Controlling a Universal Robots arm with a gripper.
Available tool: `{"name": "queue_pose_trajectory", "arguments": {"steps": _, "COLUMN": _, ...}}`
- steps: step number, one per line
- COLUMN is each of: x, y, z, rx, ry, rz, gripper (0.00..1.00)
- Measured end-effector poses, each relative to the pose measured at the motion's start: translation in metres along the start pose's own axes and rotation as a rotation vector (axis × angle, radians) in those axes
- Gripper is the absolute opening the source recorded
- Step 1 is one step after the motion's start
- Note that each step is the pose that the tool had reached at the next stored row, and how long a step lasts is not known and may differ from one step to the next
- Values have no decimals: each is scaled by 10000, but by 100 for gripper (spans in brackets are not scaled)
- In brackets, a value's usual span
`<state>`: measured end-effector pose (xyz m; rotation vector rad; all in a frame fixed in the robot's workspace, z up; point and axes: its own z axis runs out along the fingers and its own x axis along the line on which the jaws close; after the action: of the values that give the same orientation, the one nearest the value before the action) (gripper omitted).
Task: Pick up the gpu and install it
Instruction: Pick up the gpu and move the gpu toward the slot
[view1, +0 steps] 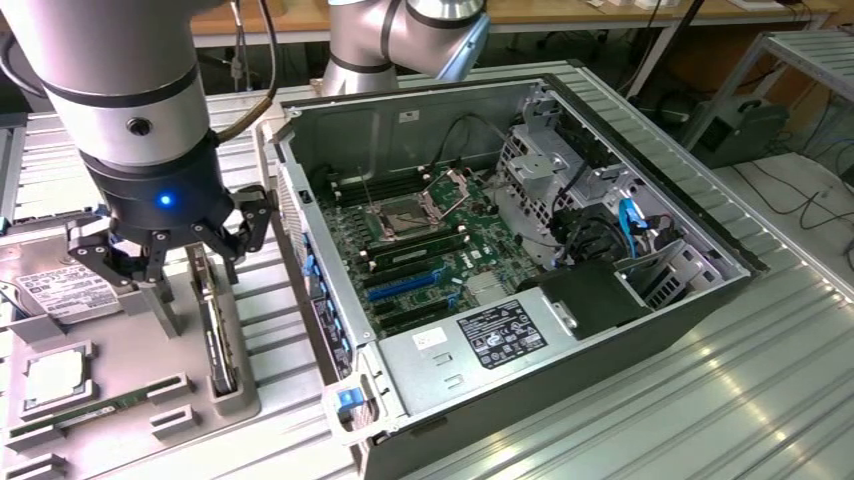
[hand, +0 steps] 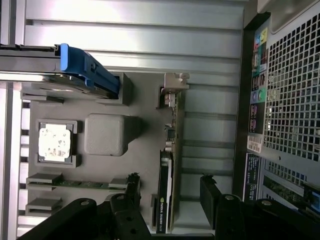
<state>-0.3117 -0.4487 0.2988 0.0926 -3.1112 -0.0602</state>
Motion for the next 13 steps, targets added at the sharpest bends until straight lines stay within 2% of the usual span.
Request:
{"name": "queue_pose_trajectory", "arguments": {"steps": 9, "x": -2, "y": -24, "z": 115, "rx": 0, "ry": 0, "rz": -1, "gripper": 60}}
{"name": "queue_pose_trajectory", "arguments": {"steps": 13, "x": -1, "y": -64, "z": 154, "rx": -1, "ry": -2, "rz": -1, "gripper": 60}}
